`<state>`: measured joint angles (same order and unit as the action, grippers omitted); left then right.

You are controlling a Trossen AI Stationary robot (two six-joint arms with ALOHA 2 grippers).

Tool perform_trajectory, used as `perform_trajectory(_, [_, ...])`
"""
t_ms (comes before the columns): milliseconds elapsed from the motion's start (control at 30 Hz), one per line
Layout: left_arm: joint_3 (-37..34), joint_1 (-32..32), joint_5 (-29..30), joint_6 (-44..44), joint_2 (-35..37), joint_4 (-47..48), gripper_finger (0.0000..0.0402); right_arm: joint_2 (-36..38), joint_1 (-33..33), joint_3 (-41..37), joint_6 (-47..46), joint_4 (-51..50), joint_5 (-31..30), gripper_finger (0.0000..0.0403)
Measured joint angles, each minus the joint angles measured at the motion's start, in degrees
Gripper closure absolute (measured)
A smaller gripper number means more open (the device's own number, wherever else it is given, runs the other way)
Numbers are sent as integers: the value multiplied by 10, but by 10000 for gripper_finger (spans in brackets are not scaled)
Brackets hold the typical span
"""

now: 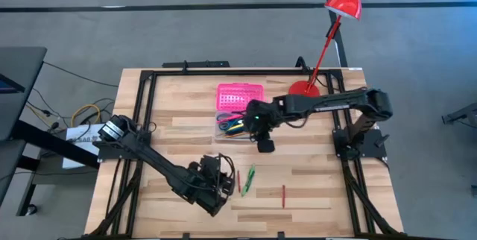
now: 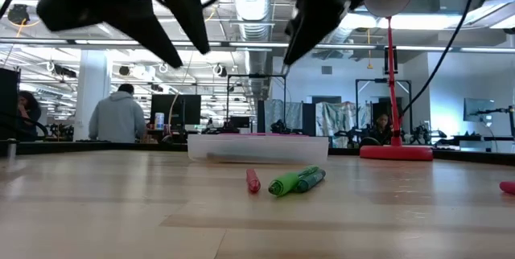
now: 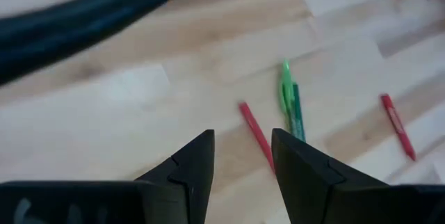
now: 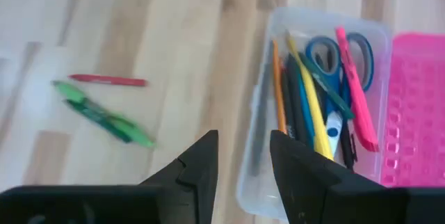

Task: Pick & place school supplies into a supply box
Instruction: Put the red crayon into the pink supply box

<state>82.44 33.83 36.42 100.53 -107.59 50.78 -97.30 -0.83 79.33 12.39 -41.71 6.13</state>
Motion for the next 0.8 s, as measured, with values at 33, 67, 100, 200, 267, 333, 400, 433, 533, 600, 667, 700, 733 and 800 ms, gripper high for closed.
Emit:
perform_trajectory(33, [-11, -2, -4, 4, 0, -25, 264, 9, 7, 0, 1, -2, 0, 282])
perform_trajectory(67, [-22, -3, -8, 13, 0, -44, 264, 18, 14, 0, 1, -1, 0, 282])
perform_trajectory(100, [-30, -5, -10, 21, 0, -55, 264, 28, 21, 0, 1, -1, 0, 282])
perform_trajectory(200, [-52, -11, -5, 32, 0, -95, 260, 53, 44, 0, 1, -7, 0, 282])
perform_trajectory(267, [-60, -17, -4, 32, 0, -108, 248, 67, 61, 0, 1, -17, -2, 282])
perform_trajectory(333, [-60, -26, -8, 26, -1, -109, 231, 81, 78, 0, -2, -36, -15, 282])
perform_trajectory(400, [-60, -37, -23, 15, -4, -112, 211, 91, 97, 0, -9, -56, -46, 282])
perform_trajectory(433, [-60, -44, -32, 8, -5, -110, 201, 97, 106, 0, -15, -72, -64, 282])
perform_trajectory(533, [-59, -65, -60, -8, -11, -120, 177, 109, 132, 0, -34, -111, -130, 282])
perform_trajectory(600, [-60, -79, -93, -9, -15, -117, 165, 115, 146, 0, -54, -140, -175, 282])
perform_trajectory(667, [-60, -93, -124, -26, -23, -139, 157, 123, 158, 0, -80, -170, -214, 282])
perform_trajectory(700, [-60, -98, -137, -37, -24, -146, 155, 126, 164, 0, -93, -187, -231, 282])
perform_trajectory(733, [-60, -103, -145, -46, -24, -149, 153, 130, 169, -1, -106, -200, -245, 282])
perform_trajectory(800, [-60, -111, -149, -62, -28, -175, 152, 144, 180, -11, -130, -214, -269, 282])
